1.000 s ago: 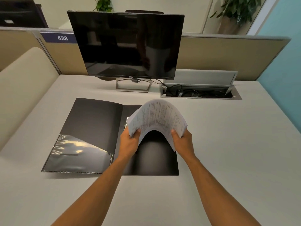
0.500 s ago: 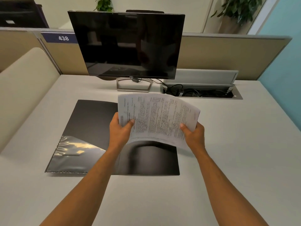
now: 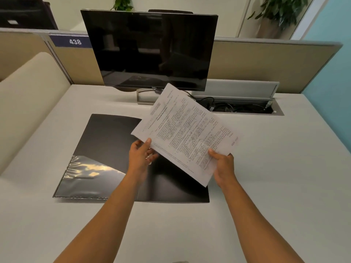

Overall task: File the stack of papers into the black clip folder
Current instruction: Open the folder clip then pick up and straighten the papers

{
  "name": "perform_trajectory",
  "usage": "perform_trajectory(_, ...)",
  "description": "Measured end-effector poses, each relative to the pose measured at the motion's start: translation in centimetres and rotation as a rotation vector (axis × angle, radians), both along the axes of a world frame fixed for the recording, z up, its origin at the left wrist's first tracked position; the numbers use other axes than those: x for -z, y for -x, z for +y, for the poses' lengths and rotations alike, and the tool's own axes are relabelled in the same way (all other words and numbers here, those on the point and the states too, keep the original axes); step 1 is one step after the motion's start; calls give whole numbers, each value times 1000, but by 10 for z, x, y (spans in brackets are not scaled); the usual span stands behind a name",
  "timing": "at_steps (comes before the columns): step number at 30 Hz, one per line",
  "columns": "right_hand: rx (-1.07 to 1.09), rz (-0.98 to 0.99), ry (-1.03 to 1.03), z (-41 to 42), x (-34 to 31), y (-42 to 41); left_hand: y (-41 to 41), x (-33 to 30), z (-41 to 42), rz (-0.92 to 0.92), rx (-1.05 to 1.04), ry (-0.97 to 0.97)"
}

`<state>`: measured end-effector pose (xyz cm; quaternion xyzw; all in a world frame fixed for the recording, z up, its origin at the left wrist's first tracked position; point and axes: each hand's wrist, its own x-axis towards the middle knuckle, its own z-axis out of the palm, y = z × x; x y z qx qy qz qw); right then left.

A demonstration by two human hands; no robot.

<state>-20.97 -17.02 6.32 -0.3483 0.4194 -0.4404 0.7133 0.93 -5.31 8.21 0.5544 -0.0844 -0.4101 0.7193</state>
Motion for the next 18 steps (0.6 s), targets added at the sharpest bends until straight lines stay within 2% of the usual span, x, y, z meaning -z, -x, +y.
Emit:
perform_trajectory(5, 58, -105, -185, 21, 8, -19, 34, 9, -10, 107, -2, 34)
perform_trajectory(9, 83, -140, -244, 43, 16, -31, 52, 17, -16, 8, -109, 71)
perform_trajectory(13, 97, -166, -252, 55, 22, -34, 51, 19, -18, -60, -159, 1)
perform_trajectory(18, -38, -157, -134, 52, 20, -29, 38, 15, -19, -238, -120, -12)
